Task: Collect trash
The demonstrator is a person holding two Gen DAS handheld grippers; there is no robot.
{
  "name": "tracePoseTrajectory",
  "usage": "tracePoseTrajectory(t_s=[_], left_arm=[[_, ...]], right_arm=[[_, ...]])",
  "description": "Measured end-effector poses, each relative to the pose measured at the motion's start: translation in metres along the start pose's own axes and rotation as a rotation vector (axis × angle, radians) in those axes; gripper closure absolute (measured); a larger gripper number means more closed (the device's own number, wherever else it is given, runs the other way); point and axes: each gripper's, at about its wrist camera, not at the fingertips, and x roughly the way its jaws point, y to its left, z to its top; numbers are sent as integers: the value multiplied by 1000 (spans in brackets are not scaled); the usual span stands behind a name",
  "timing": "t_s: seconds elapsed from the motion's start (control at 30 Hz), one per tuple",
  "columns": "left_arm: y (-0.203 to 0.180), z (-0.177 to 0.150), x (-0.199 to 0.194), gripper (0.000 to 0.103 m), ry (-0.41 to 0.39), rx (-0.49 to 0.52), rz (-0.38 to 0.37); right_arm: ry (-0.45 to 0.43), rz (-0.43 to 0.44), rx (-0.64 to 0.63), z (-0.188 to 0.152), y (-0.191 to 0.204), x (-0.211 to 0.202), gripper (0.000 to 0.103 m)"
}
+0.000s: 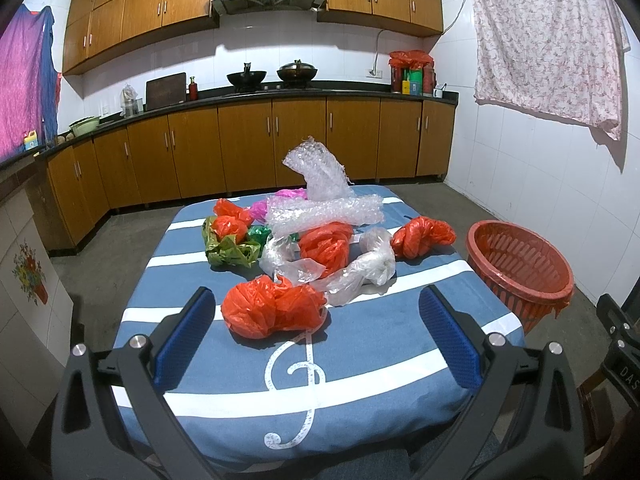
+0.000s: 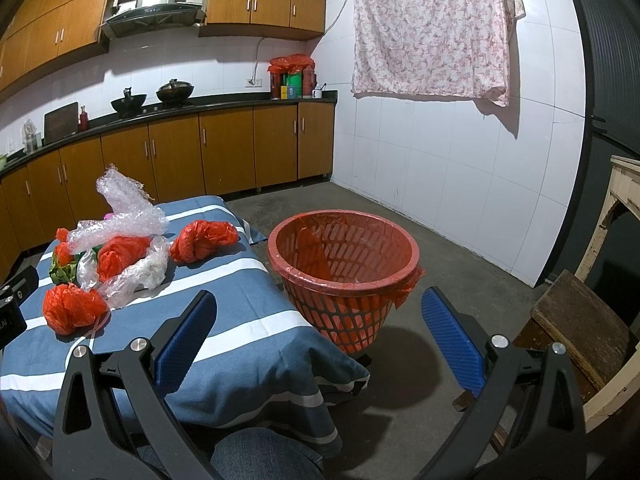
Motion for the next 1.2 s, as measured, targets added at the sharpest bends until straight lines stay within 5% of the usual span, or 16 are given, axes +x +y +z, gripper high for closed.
tracePoseTrajectory(t_s=[0.7, 1.2], left_arm=[[3, -7, 4, 4, 8, -4, 14], [69, -26, 46, 4, 75, -93, 129]], right_arm=[[7, 9, -5, 1, 1, 3, 2], [66, 63, -19, 6, 21, 48, 2]])
